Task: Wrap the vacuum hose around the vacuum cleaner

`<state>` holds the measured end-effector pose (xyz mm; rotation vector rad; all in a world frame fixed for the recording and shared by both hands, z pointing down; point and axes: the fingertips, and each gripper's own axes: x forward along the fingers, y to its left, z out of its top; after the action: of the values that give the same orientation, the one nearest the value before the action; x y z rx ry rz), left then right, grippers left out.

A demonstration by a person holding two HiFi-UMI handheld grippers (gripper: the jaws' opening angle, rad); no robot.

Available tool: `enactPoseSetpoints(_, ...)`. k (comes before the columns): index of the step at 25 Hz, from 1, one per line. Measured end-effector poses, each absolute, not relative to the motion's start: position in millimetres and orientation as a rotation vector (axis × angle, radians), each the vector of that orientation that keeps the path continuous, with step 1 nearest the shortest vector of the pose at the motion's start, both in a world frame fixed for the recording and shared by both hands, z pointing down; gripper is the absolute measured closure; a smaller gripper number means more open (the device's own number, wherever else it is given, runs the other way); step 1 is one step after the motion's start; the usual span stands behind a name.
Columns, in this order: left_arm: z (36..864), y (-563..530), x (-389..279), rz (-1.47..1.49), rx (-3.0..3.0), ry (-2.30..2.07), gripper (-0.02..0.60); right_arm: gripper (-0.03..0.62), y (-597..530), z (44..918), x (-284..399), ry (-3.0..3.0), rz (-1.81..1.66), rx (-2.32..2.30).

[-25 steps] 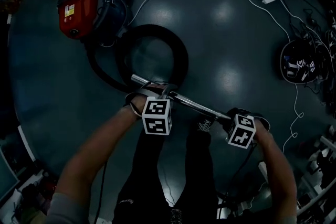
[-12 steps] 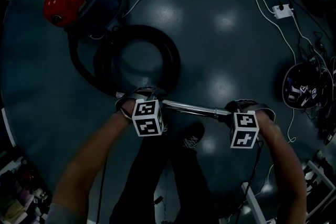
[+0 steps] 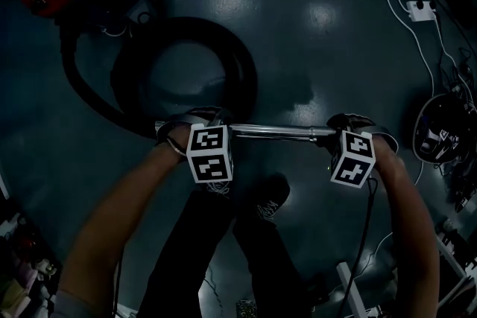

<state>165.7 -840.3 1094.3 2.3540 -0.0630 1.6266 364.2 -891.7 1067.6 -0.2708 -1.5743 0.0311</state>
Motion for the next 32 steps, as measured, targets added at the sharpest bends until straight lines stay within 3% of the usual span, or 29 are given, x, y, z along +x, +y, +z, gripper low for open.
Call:
enactPoseSetpoints(4,1110.5,-852.4,180.0,1.575,2.329,-0.109,0.440,0.325,-927.8,1084.9,375.3,-1.580,-0.009,-0.133)
enactPoseSetpoints(13,1138.5,-892.3,208.0,1.517,2.233,-0.234,0.443,0.309,-1013.4,1074.7,419.0,-1.629,-0.005,0.183)
enactPoseSetpoints(18,1172.8,-892.0,212.7,1.598,2.169,-0.257,0.443,0.309,-1031.0,1068.1,440.7,-1.694,0.163,0.382)
enactPoseSetpoints(24,1200.3,-903.9,223.0,1.630,2.102,-0.302,0.443,0.310,-983.3,1088.2,408.6,-1.851,0.493,0.517)
enactPoseSetpoints(25,1203.7,-909.4,223.2,1.624,2.091,-0.313,0.443,0.329,-970.4,1090.5,398.5,-1.885,0.555,0.543)
enactPoseSetpoints(28,1209.0,-923.1,228.4,1.584,2.062,-0.320,0.443,0.506,-933.3,1099.6,376.0,-1.937,0.669,0.607)
enactPoseSetpoints(32,1210.0,-924.4,233.1,1.544,2.011,-0.271,0.442,0.517,-893.4,1108.7,356.9,-1.946,0.806,0.594)
